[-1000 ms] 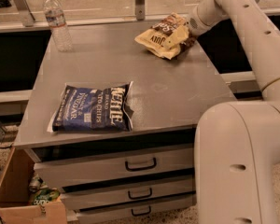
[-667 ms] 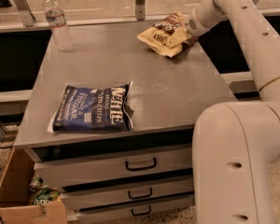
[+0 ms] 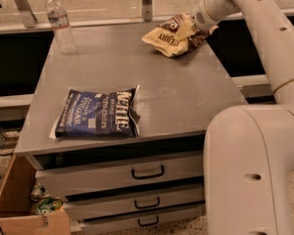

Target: Move brown chip bag near water bottle

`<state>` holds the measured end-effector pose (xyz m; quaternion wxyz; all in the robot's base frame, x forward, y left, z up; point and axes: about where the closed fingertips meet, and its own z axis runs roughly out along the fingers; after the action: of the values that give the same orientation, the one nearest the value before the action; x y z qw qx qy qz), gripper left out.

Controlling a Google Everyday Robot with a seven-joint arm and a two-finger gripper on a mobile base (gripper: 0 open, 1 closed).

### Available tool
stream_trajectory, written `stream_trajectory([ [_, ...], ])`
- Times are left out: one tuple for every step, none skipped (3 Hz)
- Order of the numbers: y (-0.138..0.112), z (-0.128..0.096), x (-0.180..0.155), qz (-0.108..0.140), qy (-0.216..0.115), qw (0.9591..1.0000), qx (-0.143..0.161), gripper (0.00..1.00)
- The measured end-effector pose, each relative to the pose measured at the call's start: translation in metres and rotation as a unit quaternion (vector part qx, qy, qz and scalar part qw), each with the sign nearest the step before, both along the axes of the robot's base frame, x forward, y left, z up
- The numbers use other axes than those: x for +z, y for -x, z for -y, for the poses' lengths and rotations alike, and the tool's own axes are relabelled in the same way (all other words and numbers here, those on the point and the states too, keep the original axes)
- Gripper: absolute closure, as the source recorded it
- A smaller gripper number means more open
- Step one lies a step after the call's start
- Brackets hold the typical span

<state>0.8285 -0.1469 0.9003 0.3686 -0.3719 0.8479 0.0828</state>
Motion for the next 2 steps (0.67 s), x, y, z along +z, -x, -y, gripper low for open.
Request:
stream_trajectory([
  [0.0082, -0.0169, 0.0363, 0.039, -0.005, 0.9986, 0.035, 1.00],
  [0.0082, -0.0170, 0.0361, 0.039, -0.005, 0.9986, 0.036, 1.00],
])
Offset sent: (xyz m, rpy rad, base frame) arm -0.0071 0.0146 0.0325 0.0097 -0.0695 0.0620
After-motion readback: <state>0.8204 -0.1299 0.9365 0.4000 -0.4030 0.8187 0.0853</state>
